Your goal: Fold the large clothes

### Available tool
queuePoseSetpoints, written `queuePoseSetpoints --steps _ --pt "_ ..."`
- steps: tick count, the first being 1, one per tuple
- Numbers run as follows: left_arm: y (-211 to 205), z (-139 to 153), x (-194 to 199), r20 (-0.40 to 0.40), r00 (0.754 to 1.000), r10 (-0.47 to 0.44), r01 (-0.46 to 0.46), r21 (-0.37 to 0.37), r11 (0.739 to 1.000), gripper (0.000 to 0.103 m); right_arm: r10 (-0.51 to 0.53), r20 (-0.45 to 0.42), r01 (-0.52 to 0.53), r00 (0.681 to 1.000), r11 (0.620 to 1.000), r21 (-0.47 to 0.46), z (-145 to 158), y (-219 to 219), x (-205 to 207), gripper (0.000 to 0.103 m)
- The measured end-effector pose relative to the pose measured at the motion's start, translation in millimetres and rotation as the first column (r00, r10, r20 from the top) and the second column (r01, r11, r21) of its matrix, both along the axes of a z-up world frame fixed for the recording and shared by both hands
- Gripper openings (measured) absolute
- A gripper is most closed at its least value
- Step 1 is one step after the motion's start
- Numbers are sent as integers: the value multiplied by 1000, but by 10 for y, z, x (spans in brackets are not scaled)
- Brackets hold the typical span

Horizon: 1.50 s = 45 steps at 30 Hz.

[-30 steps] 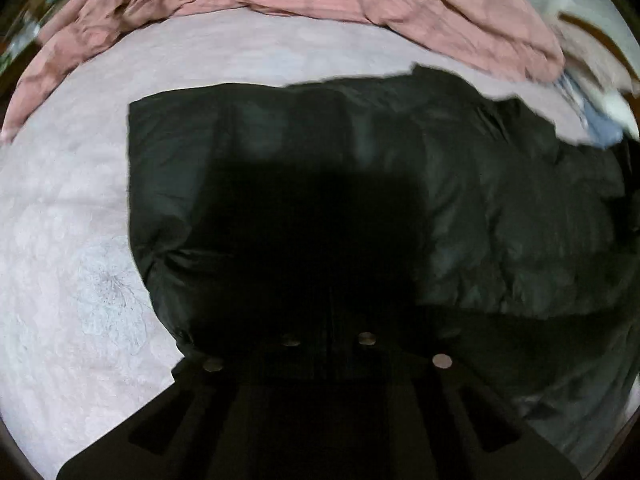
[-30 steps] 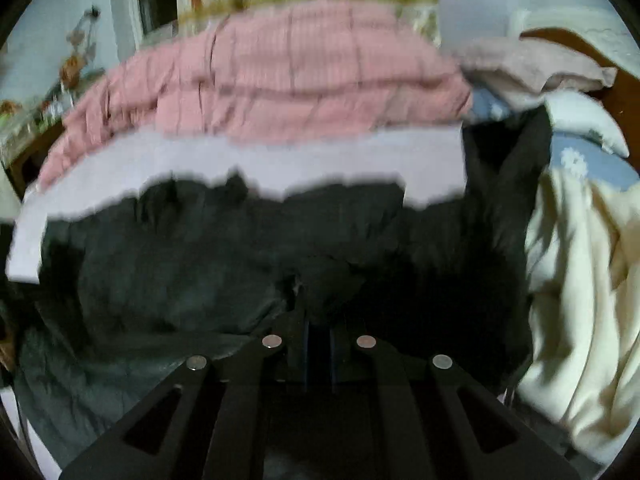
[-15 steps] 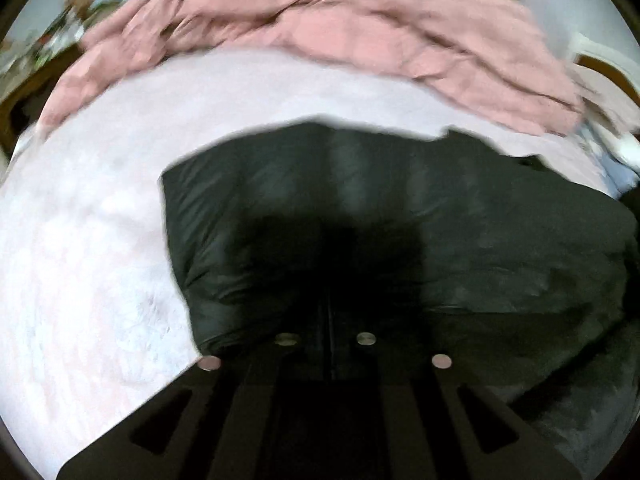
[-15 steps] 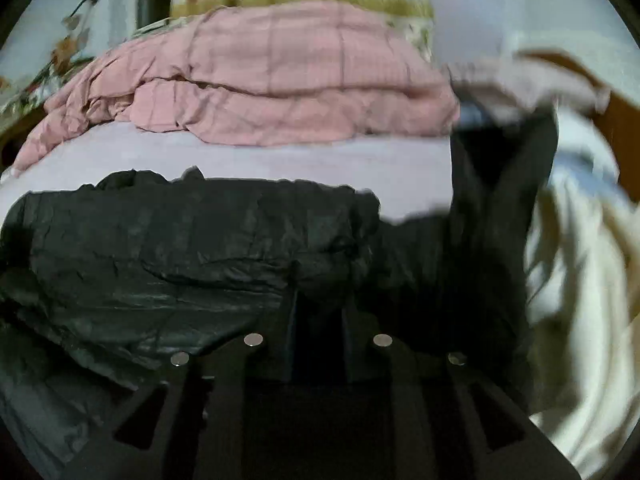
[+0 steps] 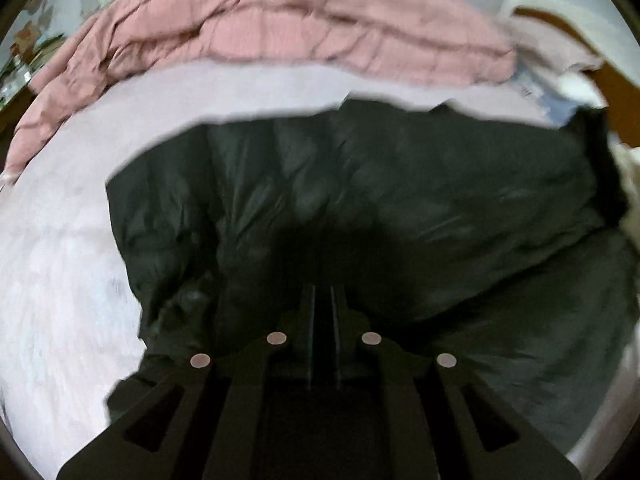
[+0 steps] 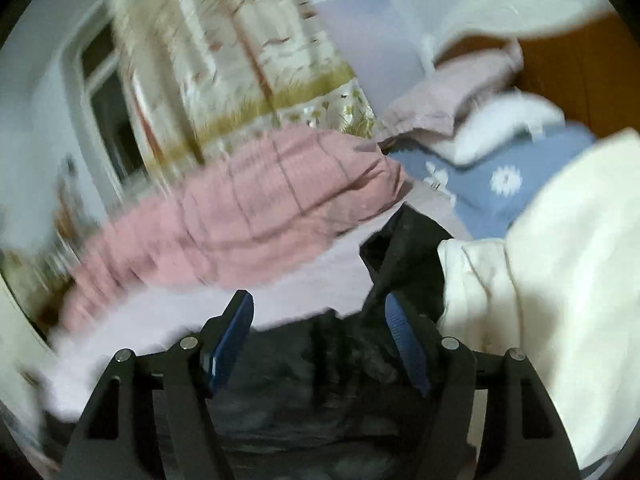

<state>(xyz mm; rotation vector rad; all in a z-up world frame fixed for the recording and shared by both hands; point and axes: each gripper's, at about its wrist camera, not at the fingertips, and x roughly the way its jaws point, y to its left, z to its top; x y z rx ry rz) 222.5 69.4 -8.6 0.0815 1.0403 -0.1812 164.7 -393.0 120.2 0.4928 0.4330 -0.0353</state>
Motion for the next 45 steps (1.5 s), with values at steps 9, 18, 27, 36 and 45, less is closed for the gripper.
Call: queuePoseSetpoints --steps 9,18,27,36,45 --pt "44 91 -28 145 988 56 -59 17 998 4 20 -62 -26 998 995 -100 -2 -272 20 70" --pt "-167 351 -202 319 948 -13 16 -8 1000 5 45 -419 -205 907 916 -345 -675 266 498 19" --pt "-190 735 -496 546 838 15 58 -116 992 5 223 291 -193 930 973 -129 461 251 -577 4" --pt "-152 870 -611 563 824 -54 229 -245 942 10 361 180 -331 915 927 -178 556 863 -622 4" --pt "-874 799 -954 569 694 -442 636 -197 746 36 462 -29 -455 887 882 123 -441 1123 100 4"
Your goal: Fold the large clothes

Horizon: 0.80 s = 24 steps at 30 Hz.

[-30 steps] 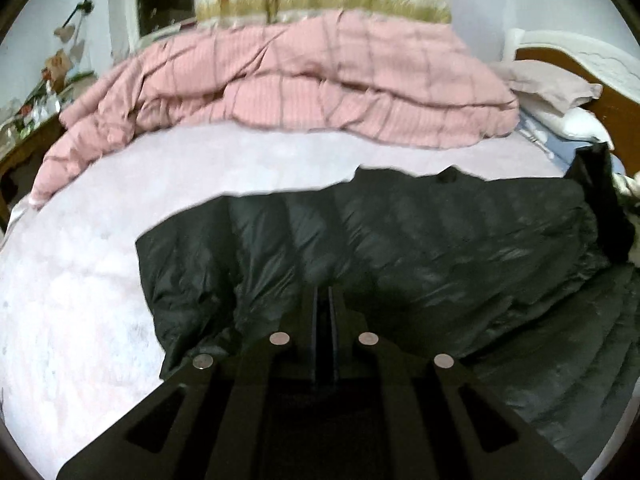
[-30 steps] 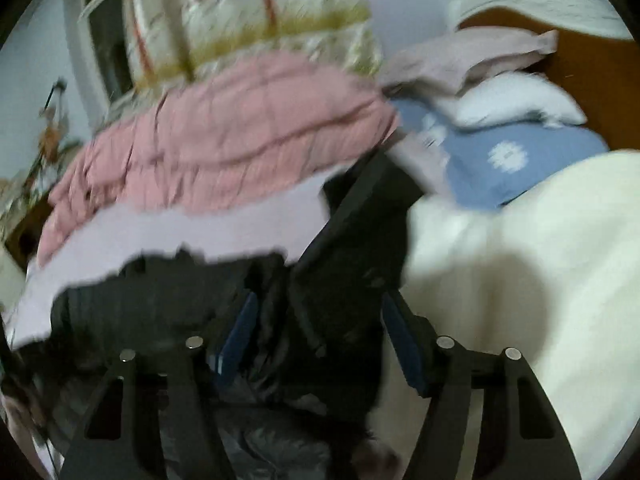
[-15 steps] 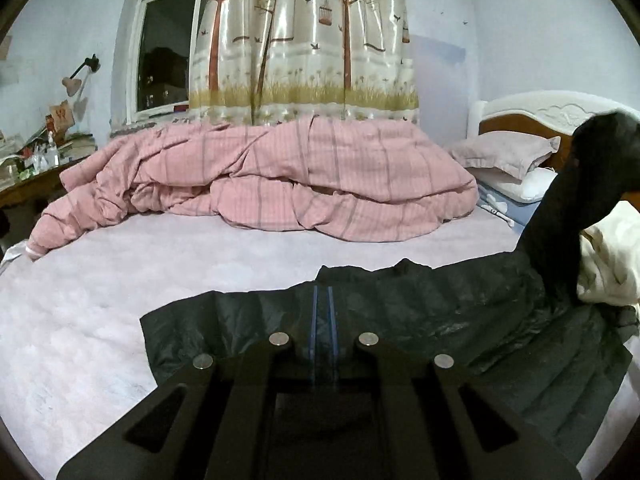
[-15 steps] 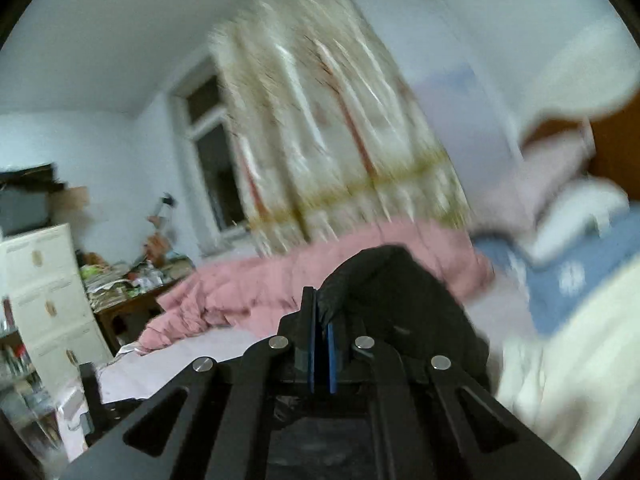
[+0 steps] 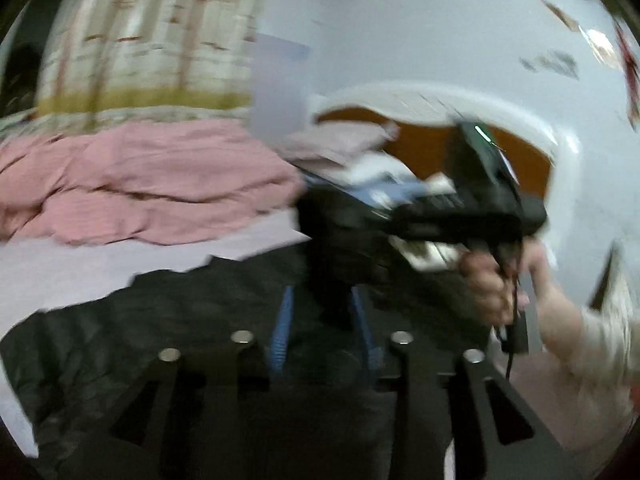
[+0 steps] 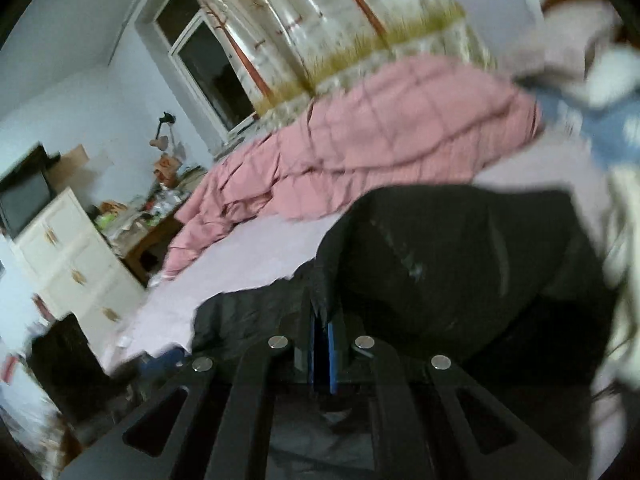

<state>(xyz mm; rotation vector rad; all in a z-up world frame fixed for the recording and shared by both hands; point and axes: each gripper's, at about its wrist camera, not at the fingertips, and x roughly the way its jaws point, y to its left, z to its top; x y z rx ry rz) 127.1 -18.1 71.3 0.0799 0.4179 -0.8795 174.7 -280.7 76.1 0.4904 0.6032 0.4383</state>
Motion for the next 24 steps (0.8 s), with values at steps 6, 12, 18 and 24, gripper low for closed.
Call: queuePoseSetpoints --steps 6,12,18,24 --pt "-417 -152 -138 -28 996 -86 88 64 994 47 95 -15 -94 995 995 34 -28 226 -55 4" --pt "-433 -200 -139 20 1000 17 -18 50 999 28 299 -59 -291 952 949 120 39 522 -95 6" --pt "103 137 -42 67 981 184 -177 -95 980 5 39 113 -26 993 994 -107 523 126 -315 41" --pt "823 350 125 -15 938 346 -337 -260 905 5 -286 286 353 915 910 -218 847 -422 -559 57"
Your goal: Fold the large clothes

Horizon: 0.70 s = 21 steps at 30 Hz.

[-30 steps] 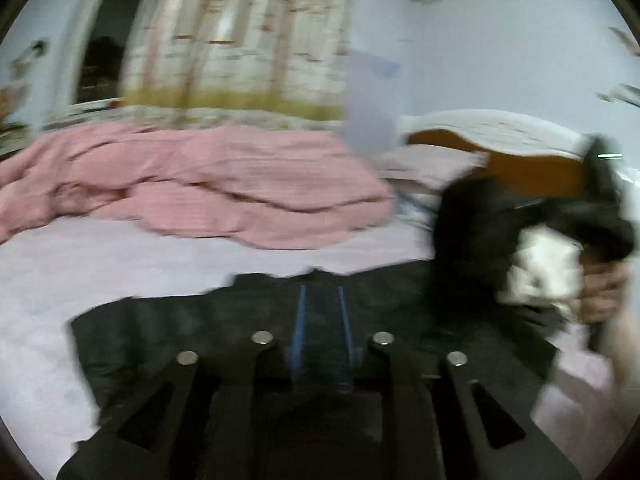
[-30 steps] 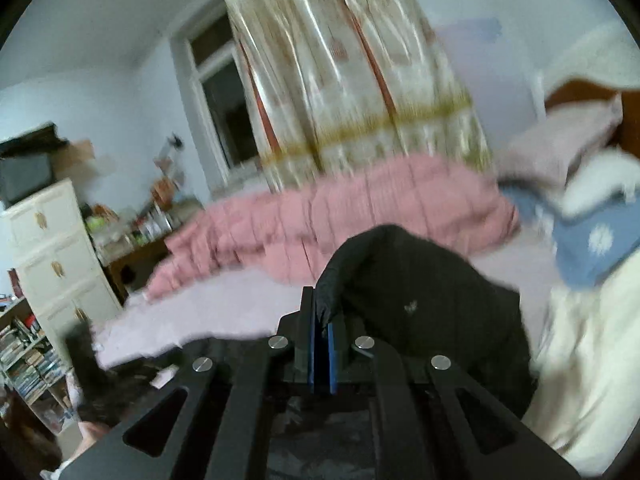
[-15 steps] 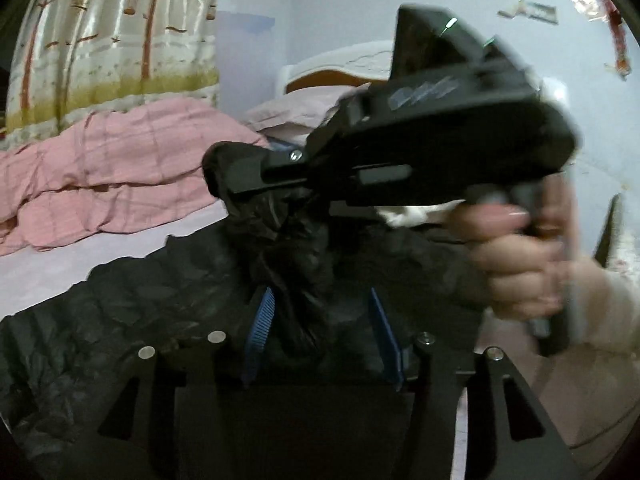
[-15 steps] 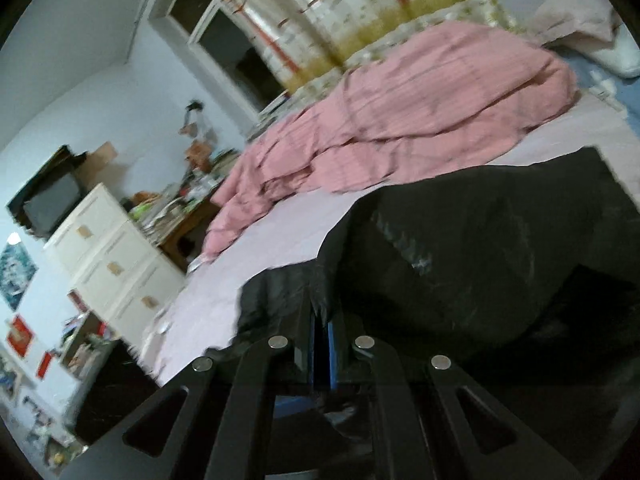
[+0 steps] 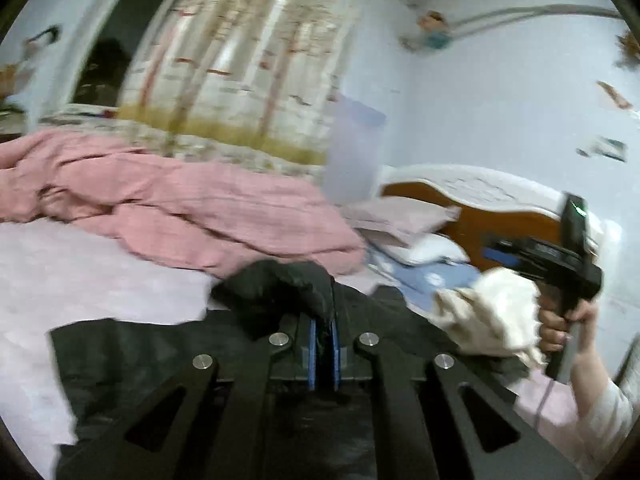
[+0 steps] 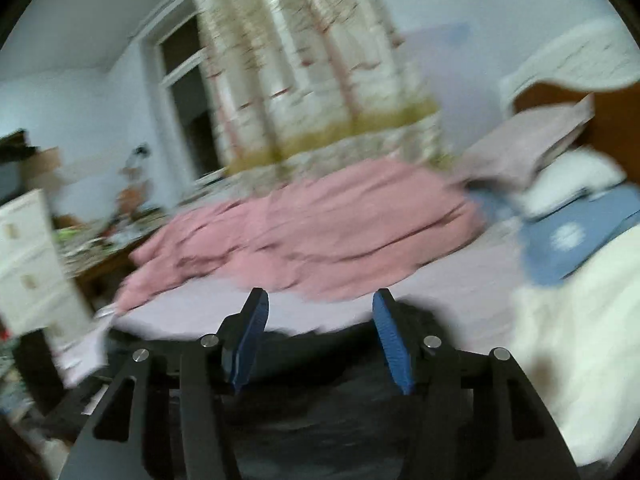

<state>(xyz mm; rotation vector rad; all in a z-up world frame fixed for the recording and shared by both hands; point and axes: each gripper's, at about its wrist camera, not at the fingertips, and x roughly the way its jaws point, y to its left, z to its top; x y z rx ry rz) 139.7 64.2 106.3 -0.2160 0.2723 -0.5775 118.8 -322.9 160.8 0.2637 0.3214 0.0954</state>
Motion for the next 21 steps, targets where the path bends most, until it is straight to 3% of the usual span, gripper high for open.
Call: queuePoseSetpoints --steps 3,6,8,12,15,16,17,18,19,21 --pt "171 -55 171 -73 989 130 -129 14 991 5 -71 -46 72 996 997 34 -45 -231 51 57" --pt "356 -186 345 -168 958 231 -236 -12 972 5 -61 -126 67 990 997 41 -192 -281 204 57" --pt "418 -255 382 -188 946 264 -269 -4 963 5 -27 -220 24 975 1000 -18 -362 -208 411 57" --pt "408 -328 440 -200 904 378 -362 114 925 10 -12 -297 -38 955 986 -160 -760 102 574 57" --pt "426 -411 487 -229 874 429 -402 156 902 28 -17 -365 -68 931 974 -217 -1127 338 705 57" --pt "456 -426 509 -235 870 434 -408 152 900 43 -20 -375 -72 927 971 -228 -1217 359 711 55" --pt "479 -429 509 -227 854 468 -440 166 882 67 -37 -385 -66 922 966 -251 -1302 392 727 55" --pt "506 -418 505 -206 833 514 -483 185 856 76 -77 -386 -41 919 957 -288 -1361 407 736 55" --pt "541 -398 490 -170 812 558 -527 197 827 80 -118 -386 -12 915 948 -318 -1399 388 758 55" --pt "625 -377 488 -144 790 596 -563 217 798 81 -190 -403 42 895 936 -348 -1440 308 823 55"
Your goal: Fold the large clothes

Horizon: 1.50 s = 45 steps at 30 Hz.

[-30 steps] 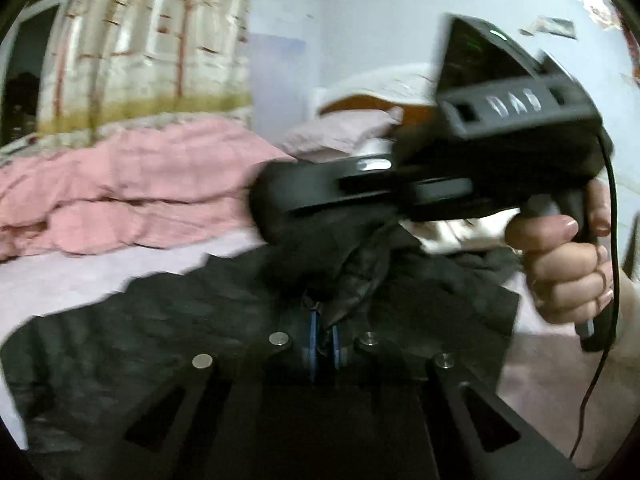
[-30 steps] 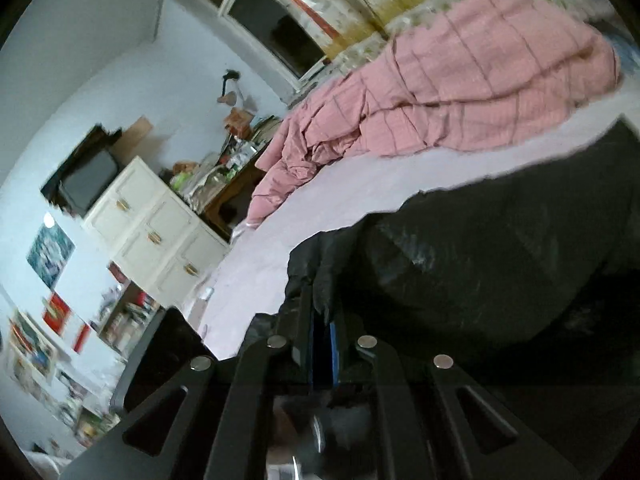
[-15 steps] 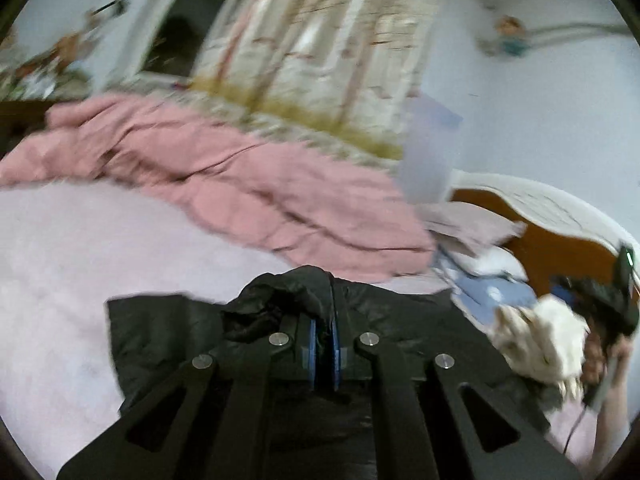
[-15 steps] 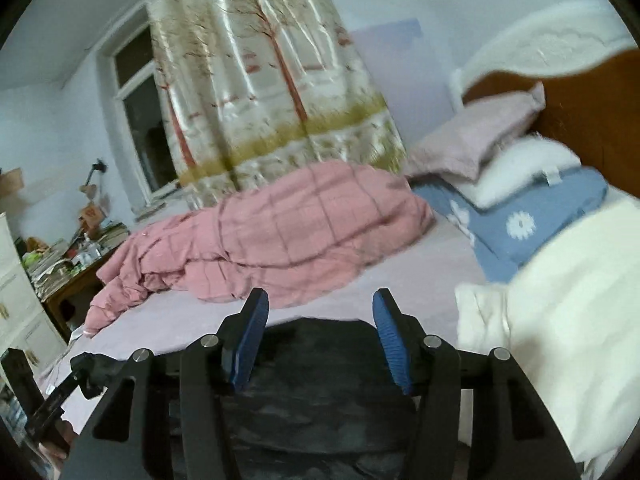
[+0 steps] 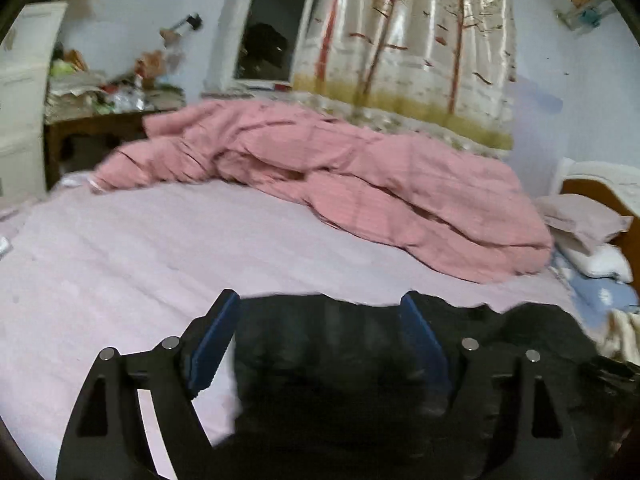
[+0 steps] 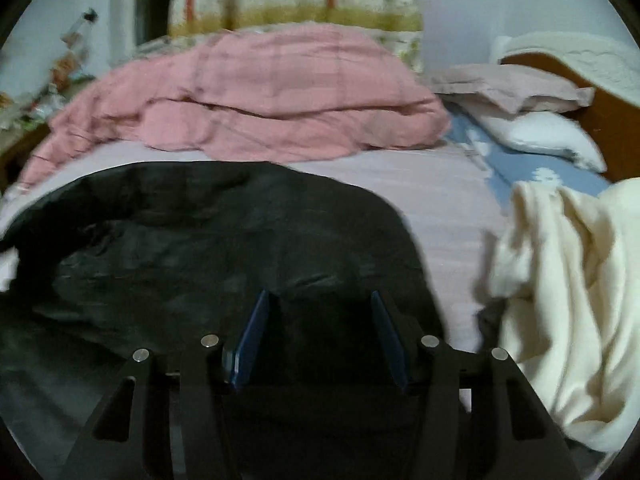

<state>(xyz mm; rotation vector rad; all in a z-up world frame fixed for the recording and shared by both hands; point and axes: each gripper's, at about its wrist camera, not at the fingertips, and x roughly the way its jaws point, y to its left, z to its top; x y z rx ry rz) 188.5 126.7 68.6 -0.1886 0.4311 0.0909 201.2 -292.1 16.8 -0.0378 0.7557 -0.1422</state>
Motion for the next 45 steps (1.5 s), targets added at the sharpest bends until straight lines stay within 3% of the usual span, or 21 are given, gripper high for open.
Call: queuePoseSetpoints --steps 2,4,5,7,8,11,14,16,17,18,20,22,25,27,29,30,32,36,38,40,45 --pt "125 -5 6 -9 1000 15 -15 -21 1000 81 -58 -15 58 998 996 62 -36 -212 27 55" --pt "237 -47 52 -43 998 -47 43 -87 995 81 -85 -26 88 996 989 116 -45 -351 42 55" --pt "267 -86 129 -85 986 -146 134 -131 982 81 -104 -27 107 994 985 137 -49 -430 41 55" --pt "233 -191 239 -154 932 -329 298 -191 935 81 -108 -25 111 994 983 148 -40 -484 28 55" --pt "193 -237 261 -176 907 -382 349 -192 917 81 -102 -24 104 995 983 150 -43 -493 29 55" --pt "20 -319 290 -215 913 -347 334 -94 938 80 -88 -26 91 996 988 128 -63 -464 41 55" --pt "-183 -450 434 -260 881 -395 386 -89 918 80 -83 -26 85 996 991 99 -63 -413 57 55" --pt "-308 -557 545 -310 875 -372 371 -65 926 80 -80 -22 82 997 991 109 -43 -409 41 55" --pt "-355 -609 589 -343 874 -344 351 -45 935 72 -75 -16 77 997 989 125 -21 -413 22 55" --pt "-388 -669 629 -373 872 -316 329 -31 944 62 -71 -9 71 997 988 135 0 -418 3 55" --pt "-423 -758 684 -416 865 -281 292 -37 956 21 -67 20 64 998 989 137 74 -422 -51 55" --pt "-403 -772 685 -416 865 -279 276 -69 959 4 -73 54 66 996 991 119 154 -427 -86 55" --pt "-352 -515 517 -291 914 -282 277 -59 959 3 -66 101 57 993 994 88 271 -428 -126 55" --pt "-273 -263 339 -151 951 -269 269 -21 963 3 -60 111 51 992 995 84 338 -429 -149 55" --pt "-162 -121 263 -85 966 -242 241 -20 970 3 -37 88 19 995 981 195 413 -466 -185 54" --pt "-98 -93 266 -93 974 -209 208 -21 978 3 -10 81 -14 997 956 292 447 -486 -204 54" --pt "10 -135 293 -123 976 -178 176 -30 984 3 20 69 -44 997 929 368 455 -463 -200 53" --pt "154 -311 358 -263 965 15 -15 3 1000 3 3 -63 10 998 978 207 178 -207 -43 44" --pt "128 -332 338 -282 954 107 -89 76 993 3 -14 -142 50 990 966 253 -87 -233 48 36" --pt "30 -388 353 -301 949 93 -55 134 989 3 -43 -159 89 986 952 292 -226 -310 84 31" --pt "-118 -608 528 -394 917 71 13 206 979 3 -81 -125 109 989 966 235 -253 -431 137 20"
